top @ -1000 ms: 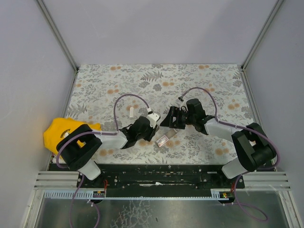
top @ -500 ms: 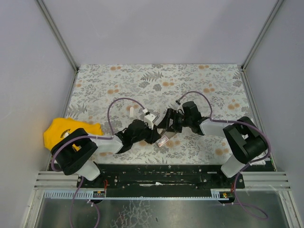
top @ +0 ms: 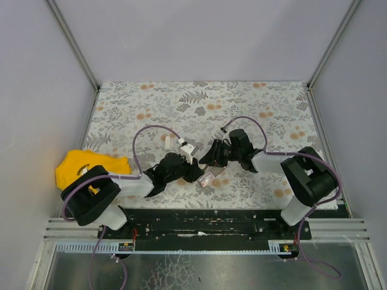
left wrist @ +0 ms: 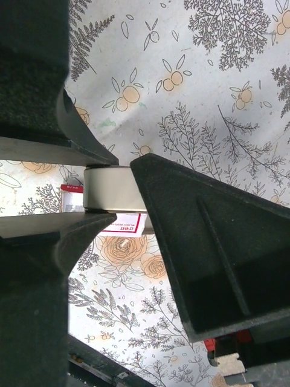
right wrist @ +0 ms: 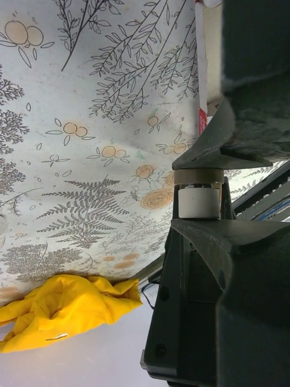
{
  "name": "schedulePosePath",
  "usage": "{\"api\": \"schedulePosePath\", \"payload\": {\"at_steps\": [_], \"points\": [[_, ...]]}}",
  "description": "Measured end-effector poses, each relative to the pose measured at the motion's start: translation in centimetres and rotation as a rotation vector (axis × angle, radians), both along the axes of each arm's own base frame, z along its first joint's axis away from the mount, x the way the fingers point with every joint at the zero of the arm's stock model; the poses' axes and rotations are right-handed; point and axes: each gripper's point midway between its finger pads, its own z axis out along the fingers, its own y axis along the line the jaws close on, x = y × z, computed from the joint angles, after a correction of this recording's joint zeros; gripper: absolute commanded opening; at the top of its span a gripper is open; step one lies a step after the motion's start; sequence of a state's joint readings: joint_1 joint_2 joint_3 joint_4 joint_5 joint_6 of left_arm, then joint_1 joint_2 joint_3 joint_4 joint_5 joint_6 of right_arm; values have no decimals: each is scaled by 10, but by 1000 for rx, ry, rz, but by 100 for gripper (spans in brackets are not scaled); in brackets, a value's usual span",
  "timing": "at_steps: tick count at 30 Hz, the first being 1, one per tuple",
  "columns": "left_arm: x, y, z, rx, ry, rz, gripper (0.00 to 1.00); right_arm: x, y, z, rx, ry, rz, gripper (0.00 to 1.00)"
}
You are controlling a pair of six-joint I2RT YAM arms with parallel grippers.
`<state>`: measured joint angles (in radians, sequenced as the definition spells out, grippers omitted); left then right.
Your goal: Load the staples into the stapler
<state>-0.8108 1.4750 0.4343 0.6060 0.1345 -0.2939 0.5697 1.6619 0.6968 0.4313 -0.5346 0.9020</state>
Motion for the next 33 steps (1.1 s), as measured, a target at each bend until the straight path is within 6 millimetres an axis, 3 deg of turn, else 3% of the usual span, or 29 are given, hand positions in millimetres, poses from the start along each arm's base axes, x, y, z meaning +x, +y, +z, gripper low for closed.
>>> {"api": "schedulePosePath", "payload": {"at_steps": [2,3,4,6,13,19,24,30,31,33], "points": [[0,0,1,-1,-2,1,0,0,0,1,1,-1,0,53],[0,0,1,-2,-3,2,0,0,0,1,2,-2,0,69],[1,0,2,-4,-5,3,0,0,0,3,5,-7,2,78],[2,0,6,-9,-14,7,0,-1,1,7,-1,-29,6,87],[17,12,20,11,-38,101,0,6,-18,26,-101,-155,-28,94],[87,55,26,98,-2,395,0,16,-54,44,-205,-252,-98,95],[121,82,10,198,53,543,0,19,-80,48,-286,-282,-144,95],[127,91,-21,311,135,578,1,15,-95,46,-339,-298,-168,96],[126,92,-25,324,146,577,5,14,-98,44,-349,-299,-172,96],[125,93,-32,343,165,577,24,14,-101,41,-367,-297,-174,96]]}}
